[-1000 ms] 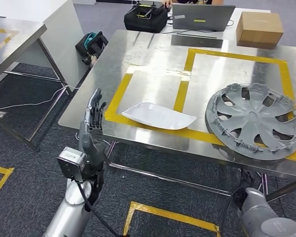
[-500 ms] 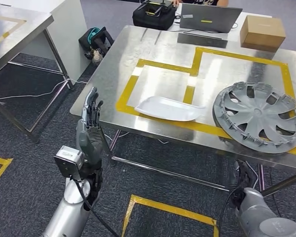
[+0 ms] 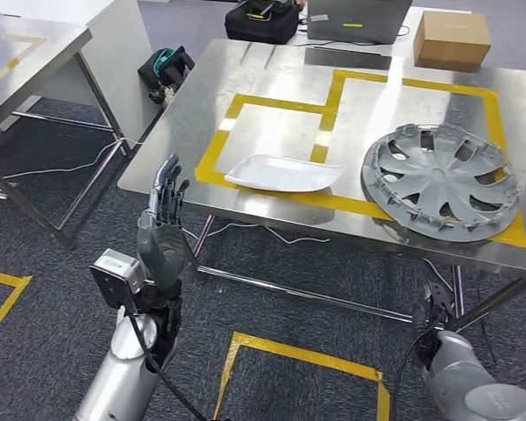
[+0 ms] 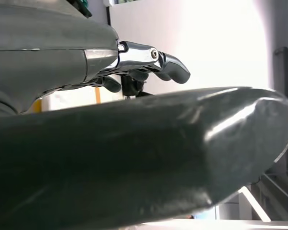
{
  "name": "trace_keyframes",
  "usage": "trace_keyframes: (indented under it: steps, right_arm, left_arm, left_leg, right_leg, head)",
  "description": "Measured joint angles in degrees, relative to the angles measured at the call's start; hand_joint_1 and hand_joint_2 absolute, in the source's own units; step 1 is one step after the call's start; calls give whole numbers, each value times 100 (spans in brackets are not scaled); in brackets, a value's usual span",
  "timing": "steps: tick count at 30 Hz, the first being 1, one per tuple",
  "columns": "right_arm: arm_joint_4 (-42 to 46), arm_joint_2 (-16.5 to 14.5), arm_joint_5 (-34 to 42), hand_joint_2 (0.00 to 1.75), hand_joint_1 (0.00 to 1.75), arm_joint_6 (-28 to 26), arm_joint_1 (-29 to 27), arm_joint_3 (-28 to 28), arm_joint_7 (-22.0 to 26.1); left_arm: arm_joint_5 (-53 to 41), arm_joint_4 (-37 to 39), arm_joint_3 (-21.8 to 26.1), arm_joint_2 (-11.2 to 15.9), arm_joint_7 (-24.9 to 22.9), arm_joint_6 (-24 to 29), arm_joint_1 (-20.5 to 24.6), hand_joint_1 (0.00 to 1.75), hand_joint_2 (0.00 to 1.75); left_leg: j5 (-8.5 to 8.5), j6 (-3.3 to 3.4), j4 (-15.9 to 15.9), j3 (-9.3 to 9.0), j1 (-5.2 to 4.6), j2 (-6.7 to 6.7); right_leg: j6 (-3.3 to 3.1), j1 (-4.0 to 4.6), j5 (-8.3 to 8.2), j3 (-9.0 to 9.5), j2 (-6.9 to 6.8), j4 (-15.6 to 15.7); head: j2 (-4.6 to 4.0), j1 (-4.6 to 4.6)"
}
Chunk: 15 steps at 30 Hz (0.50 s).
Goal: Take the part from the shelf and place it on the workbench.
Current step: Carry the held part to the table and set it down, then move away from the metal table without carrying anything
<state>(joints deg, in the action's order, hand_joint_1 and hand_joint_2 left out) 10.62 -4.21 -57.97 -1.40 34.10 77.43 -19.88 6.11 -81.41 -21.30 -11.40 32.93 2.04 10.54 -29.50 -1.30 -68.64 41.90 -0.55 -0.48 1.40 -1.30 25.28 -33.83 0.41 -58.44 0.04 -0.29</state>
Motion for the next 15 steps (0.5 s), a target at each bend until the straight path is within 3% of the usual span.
trace_keyframes:
  steps: [1, 2, 3, 5, 7, 9, 11, 13, 15]
  right_arm:
    - [0, 3, 2, 0, 0, 0, -3, 3, 1]
    - [0, 6, 6, 0, 0, 0, -6, 7, 2]
    - [0, 10, 9, 0, 0, 0, -9, 10, 2]
    - [0, 17, 14, 0, 0, 2, -10, 19, 4]
    - [1, 26, 12, 0, 0, 4, -7, 25, 11]
    - [1, 31, 4, 0, 0, 9, -10, 28, 19]
    - [1, 33, -2, 0, 0, 16, -25, 30, 21]
    - [1, 39, -2, 0, 0, 22, -37, 32, 22]
    - [1, 52, -1, 0, 0, 26, -38, 33, 26]
  left_arm:
    - [13, 6, 11, 2, -8, -8, 2, 0, 0]
    - [21, 14, 23, 4, -11, -14, 4, 0, 0]
    - [28, 22, 34, 5, -14, -17, 8, 0, 0]
    - [35, 35, 45, 2, -16, -21, 29, 0, 0]
    - [38, 41, 49, -4, -16, -21, 58, 0, 0]
    - [42, 51, 61, -7, -17, -20, 72, 0, 0]
    - [46, 66, 78, -7, -18, -21, 73, 0, 0]
    - [46, 83, 90, -8, -19, -21, 75, 0, 0]
    - [47, 103, 103, -8, -23, -16, 71, 0, 0]
  left_leg:
    - [-145, -18, -336, 78, 16, 1]
    - [-168, -27, -513, 77, 30, 2]
    - [-85, -28, -475, -28, 41, 3]
    - [179, -7, 140, -515, 54, 4]
    - [247, 37, 872, -1003, 44, -1]
    - [220, 101, 1159, -1135, 13, -10]
    - [303, 194, 1197, -1069, 4, -7]
    - [413, 290, 1224, -985, 14, 5]
    - [512, 344, 1222, -871, 5, 11]
  right_leg:
    - [1, 0, -48, -63, -3, -2]
    - [9, 0, -95, -126, -4, -4]
    - [22, 0, -142, -187, -5, -5]
    - [65, -2, -228, -282, -2, -6]
    - [128, 6, -303, -340, 1, -6]
    - [202, 4, -396, -374, -3, 24]
    - [269, -18, -437, -422, -8, 51]
    - [307, -26, -143, -562, -9, -227]
    - [324, -18, 374, -794, -9, -953]
  head:
    - [0, -1]
    - [0, -1]
    - [0, -1]
    - [0, -1]
    - [0, 3]
    - [0, 7]
    - [0, 8]
    - [0, 19]
    - [0, 28]
